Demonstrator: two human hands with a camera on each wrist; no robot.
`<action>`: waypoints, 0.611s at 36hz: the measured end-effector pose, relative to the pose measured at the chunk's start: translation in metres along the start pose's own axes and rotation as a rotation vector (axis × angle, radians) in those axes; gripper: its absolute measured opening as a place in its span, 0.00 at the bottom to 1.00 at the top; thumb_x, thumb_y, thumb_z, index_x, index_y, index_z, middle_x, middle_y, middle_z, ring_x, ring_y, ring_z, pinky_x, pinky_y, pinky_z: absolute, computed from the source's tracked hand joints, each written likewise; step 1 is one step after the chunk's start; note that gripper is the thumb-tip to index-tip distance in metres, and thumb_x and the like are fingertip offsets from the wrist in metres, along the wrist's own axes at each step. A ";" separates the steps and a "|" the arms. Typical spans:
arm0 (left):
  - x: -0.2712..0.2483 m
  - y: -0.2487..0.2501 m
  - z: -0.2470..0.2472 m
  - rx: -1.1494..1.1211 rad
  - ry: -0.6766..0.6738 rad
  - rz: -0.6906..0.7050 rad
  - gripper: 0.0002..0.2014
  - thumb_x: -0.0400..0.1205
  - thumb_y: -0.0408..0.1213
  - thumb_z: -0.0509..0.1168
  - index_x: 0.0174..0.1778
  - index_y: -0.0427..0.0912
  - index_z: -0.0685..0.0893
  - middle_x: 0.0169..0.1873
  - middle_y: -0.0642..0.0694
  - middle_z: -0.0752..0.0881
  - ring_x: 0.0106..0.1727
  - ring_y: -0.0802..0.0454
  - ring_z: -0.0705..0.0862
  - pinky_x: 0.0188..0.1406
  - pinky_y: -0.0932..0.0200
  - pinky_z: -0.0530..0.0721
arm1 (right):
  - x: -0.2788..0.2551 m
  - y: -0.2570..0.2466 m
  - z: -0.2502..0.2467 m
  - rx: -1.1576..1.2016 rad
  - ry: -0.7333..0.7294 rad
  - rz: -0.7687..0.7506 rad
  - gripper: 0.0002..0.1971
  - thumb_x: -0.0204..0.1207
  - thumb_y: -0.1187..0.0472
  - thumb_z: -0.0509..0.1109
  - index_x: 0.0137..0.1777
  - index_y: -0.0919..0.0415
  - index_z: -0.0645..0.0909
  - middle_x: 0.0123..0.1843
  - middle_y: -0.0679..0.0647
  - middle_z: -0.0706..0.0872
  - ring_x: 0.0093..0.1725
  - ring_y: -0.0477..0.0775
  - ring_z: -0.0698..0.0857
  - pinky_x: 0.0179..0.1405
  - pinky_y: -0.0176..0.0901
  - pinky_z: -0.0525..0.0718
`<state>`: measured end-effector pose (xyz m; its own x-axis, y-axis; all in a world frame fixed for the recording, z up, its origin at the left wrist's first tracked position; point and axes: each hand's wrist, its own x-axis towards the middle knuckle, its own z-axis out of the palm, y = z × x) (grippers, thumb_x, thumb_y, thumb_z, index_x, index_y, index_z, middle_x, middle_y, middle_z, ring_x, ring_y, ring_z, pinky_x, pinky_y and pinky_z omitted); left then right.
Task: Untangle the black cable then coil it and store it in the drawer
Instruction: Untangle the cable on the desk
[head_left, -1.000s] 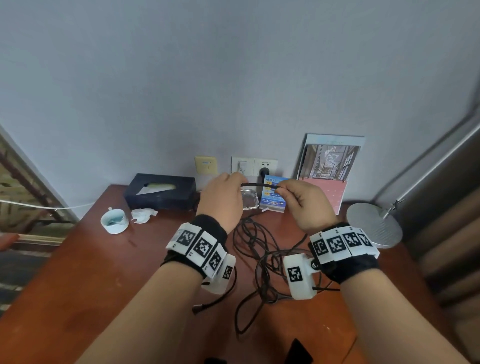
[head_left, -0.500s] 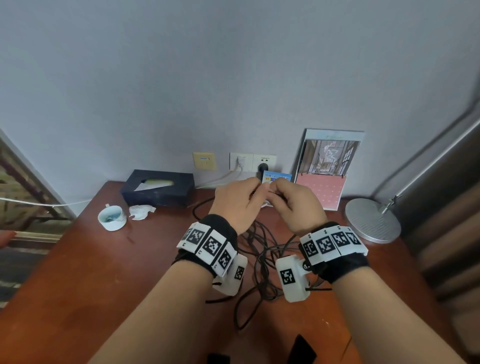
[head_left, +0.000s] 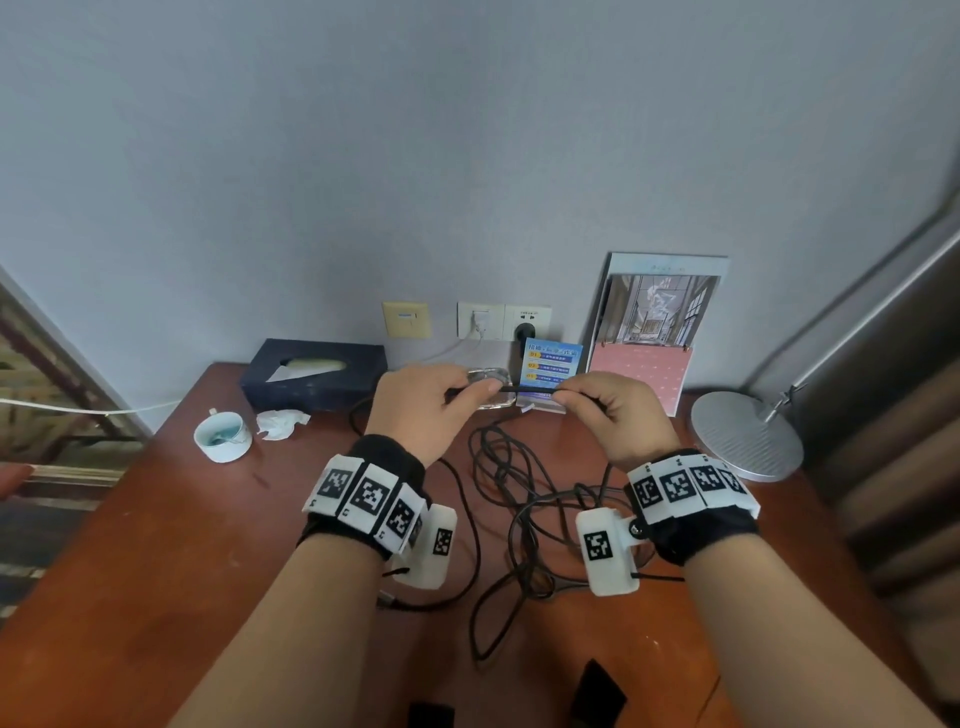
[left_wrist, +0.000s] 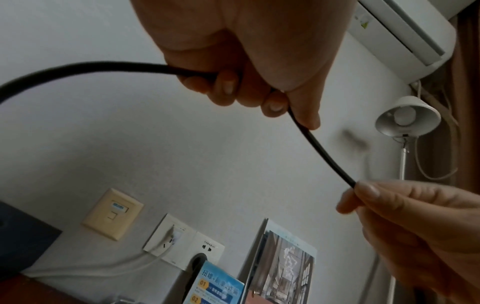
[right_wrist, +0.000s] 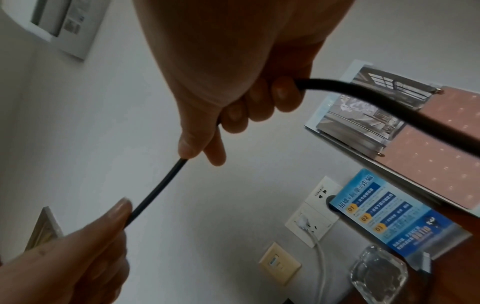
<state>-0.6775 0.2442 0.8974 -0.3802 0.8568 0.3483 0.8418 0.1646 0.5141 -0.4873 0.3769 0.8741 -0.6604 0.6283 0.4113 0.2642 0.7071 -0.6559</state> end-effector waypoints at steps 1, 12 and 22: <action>0.000 -0.004 -0.002 0.012 0.014 0.006 0.25 0.82 0.56 0.65 0.22 0.48 0.69 0.17 0.52 0.69 0.26 0.55 0.72 0.32 0.55 0.66 | 0.000 0.001 -0.001 0.005 0.000 0.019 0.08 0.78 0.54 0.69 0.47 0.55 0.89 0.40 0.39 0.86 0.44 0.41 0.84 0.47 0.35 0.80; 0.001 -0.002 0.001 0.062 -0.002 -0.044 0.19 0.89 0.46 0.50 0.39 0.43 0.79 0.33 0.47 0.81 0.43 0.40 0.80 0.46 0.45 0.77 | 0.001 -0.013 -0.002 0.030 0.059 0.004 0.08 0.79 0.61 0.68 0.45 0.60 0.88 0.38 0.51 0.89 0.40 0.47 0.85 0.43 0.40 0.80; 0.001 0.051 0.021 -0.039 -0.126 0.104 0.18 0.89 0.49 0.51 0.36 0.44 0.69 0.31 0.48 0.75 0.38 0.41 0.76 0.40 0.47 0.73 | 0.002 -0.034 0.017 -0.110 0.048 -0.104 0.11 0.79 0.57 0.63 0.42 0.58 0.85 0.32 0.45 0.81 0.32 0.46 0.77 0.31 0.40 0.70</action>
<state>-0.6268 0.2636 0.9073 -0.2388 0.9231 0.3016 0.8576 0.0548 0.5114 -0.5095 0.3482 0.8863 -0.6543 0.5628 0.5052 0.2733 0.7988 -0.5359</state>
